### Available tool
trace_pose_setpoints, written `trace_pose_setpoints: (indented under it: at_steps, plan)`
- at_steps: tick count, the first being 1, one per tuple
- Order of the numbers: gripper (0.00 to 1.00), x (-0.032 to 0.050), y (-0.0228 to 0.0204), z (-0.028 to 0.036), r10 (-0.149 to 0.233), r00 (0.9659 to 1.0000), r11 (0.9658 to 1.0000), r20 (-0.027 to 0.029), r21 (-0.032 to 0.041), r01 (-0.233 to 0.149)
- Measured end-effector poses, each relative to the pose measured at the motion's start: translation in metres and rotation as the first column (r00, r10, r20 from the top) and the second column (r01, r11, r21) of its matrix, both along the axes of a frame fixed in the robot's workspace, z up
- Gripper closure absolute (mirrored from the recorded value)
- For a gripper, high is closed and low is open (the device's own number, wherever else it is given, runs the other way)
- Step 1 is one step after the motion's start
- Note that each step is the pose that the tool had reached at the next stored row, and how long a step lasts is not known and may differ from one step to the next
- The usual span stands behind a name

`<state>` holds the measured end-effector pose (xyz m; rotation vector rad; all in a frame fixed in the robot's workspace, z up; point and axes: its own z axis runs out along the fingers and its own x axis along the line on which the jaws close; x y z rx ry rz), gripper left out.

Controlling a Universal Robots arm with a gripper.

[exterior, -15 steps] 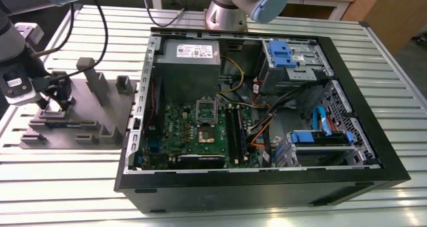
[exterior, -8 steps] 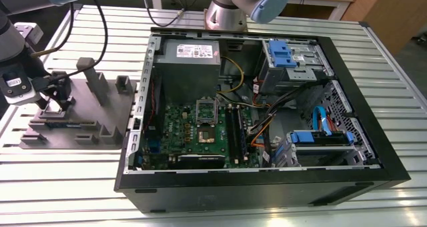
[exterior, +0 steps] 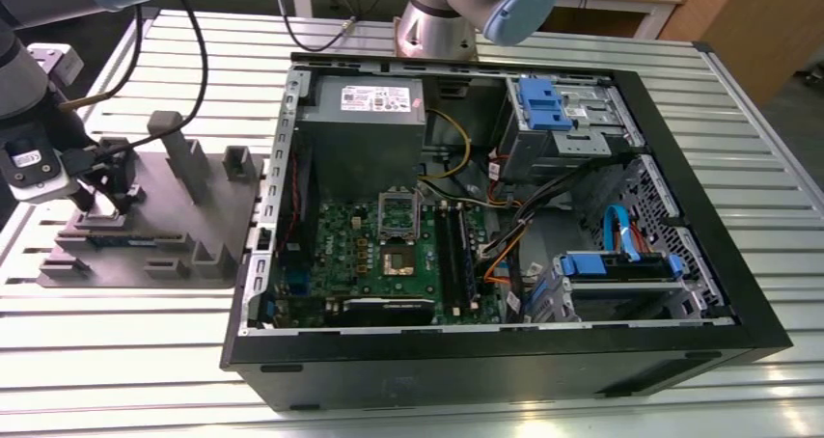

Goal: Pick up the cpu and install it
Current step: 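Pick up the cpu and move it towards the insertion slot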

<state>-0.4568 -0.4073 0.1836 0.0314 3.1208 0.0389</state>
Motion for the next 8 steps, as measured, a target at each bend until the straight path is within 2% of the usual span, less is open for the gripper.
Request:
trace_pose_setpoints:
  at_steps: [5,8]
  plan:
    - [0.53,0.0,0.0,0.0004,0.0,1.0,1.0,0.0004,0.0002,0.0]
    - [0.53,0.0,0.0,0.0038,0.0,1.0,1.0,0.0001,0.0,0.0]
